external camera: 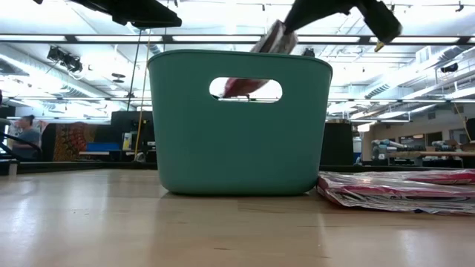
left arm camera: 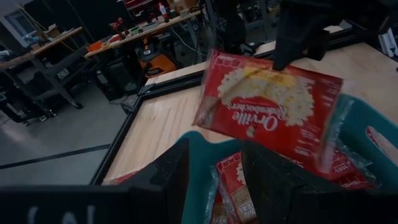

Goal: Sort popcorn bags into baskets
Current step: Put the red popcorn bag into the green bin

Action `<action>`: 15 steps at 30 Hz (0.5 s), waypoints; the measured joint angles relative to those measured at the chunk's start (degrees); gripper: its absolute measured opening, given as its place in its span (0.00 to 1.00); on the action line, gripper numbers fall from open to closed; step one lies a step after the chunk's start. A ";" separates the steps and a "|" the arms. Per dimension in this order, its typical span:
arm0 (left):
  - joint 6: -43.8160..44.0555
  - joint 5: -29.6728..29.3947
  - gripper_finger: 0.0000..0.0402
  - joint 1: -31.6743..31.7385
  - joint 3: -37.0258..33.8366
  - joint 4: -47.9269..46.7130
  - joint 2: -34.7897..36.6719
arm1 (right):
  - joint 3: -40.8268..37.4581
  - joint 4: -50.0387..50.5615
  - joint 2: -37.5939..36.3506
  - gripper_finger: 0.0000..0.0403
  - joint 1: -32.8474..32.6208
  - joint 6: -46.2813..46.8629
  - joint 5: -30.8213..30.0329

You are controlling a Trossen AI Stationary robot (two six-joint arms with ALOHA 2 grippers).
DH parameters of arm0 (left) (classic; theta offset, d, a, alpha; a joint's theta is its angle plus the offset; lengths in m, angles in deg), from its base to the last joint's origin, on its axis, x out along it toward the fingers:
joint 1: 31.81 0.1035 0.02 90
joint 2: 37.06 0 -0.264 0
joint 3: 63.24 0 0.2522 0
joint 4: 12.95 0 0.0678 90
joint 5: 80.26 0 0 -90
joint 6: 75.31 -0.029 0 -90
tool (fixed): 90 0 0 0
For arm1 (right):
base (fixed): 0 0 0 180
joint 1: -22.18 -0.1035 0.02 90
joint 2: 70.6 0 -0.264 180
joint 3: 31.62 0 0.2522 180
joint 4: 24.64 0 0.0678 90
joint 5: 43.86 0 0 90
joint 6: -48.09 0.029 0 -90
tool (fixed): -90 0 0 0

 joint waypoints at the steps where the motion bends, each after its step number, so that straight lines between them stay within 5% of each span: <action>1: 0.00 0.00 0.37 0.01 0.00 0.00 0.00 | 0.00 -1.56 0.01 0.00 0.24 -1.42 0.54; 15: 0.01 0.00 0.37 -0.01 0.00 0.00 0.00 | -0.42 -14.68 0.02 0.00 4.77 -11.39 9.24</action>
